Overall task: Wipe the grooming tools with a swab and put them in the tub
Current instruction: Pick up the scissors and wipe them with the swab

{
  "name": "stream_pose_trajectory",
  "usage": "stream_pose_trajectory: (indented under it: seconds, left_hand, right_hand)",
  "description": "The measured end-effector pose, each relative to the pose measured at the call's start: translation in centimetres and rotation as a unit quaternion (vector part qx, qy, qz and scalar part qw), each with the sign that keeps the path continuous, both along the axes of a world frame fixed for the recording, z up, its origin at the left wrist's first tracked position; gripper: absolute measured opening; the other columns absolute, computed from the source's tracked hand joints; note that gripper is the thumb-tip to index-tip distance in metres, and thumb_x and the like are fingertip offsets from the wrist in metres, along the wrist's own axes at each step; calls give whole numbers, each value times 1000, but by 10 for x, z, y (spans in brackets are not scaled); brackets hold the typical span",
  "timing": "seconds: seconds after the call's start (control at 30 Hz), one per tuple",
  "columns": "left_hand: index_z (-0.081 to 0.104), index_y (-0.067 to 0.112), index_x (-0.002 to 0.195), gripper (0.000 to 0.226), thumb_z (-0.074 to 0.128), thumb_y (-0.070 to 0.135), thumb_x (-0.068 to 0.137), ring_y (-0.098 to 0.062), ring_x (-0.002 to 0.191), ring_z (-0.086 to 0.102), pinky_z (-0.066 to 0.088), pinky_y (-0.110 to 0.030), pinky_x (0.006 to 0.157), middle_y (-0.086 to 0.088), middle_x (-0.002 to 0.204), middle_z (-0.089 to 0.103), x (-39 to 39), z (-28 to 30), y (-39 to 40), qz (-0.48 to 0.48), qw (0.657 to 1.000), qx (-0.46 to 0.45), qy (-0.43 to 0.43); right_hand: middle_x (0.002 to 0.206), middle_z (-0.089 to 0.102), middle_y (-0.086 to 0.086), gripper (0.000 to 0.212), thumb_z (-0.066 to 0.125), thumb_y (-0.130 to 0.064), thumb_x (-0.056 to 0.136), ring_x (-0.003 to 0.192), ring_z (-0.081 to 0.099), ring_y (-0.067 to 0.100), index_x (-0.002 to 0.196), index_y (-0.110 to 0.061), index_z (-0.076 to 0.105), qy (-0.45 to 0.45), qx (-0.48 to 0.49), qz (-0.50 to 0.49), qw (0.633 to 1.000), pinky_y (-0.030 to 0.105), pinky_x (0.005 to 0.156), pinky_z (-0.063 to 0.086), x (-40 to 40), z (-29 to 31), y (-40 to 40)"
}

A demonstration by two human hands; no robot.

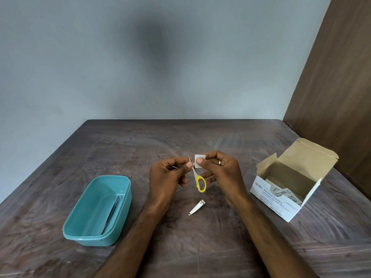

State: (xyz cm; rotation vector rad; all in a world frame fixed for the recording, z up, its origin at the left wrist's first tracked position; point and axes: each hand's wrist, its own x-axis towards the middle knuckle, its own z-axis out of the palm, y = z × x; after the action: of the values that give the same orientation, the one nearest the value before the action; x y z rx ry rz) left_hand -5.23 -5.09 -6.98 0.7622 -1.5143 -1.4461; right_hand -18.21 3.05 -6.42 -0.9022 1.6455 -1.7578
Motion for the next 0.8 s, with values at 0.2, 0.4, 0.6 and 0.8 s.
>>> stream_pose_trajectory:
  seconds: [0.2,0.4,0.6,0.8]
  left_hand:
    - [77,11,93,11,76,9,82,-16,48,55,45,-26,46,-6,74,75,1,0,-1,-4,1000,8,-17]
    - [74,10,101,23,78,8,79,-14,51,59,51,-24,47,-6,71,69,1,2,2,-36,998,46,-22]
    - [66,6,108,35,79,6,75,-26,72,74,59,-31,57,-12,87,76,1,0,-1,-59,973,214,58]
    - [67,3,93,12,73,5,82,-28,70,75,63,-37,65,-15,82,75,2,3,1,-69,964,247,75]
  right_hand:
    - [82,79,7,10,75,-16,86,58,72,24,93,-11,70,-34,-2,-2,999,31,53,56,-1,0,-1]
    - [81,79,2,3,72,-13,89,54,71,19,91,-15,71,-50,-19,-20,998,27,50,55,-4,1,0]
    - [85,79,3,2,72,-15,89,60,72,24,89,-15,70,-44,-29,-20,998,47,67,55,1,-1,-3]
    - [85,79,4,6,73,-15,89,64,74,23,92,-11,70,-33,-17,-10,999,51,70,56,1,1,0]
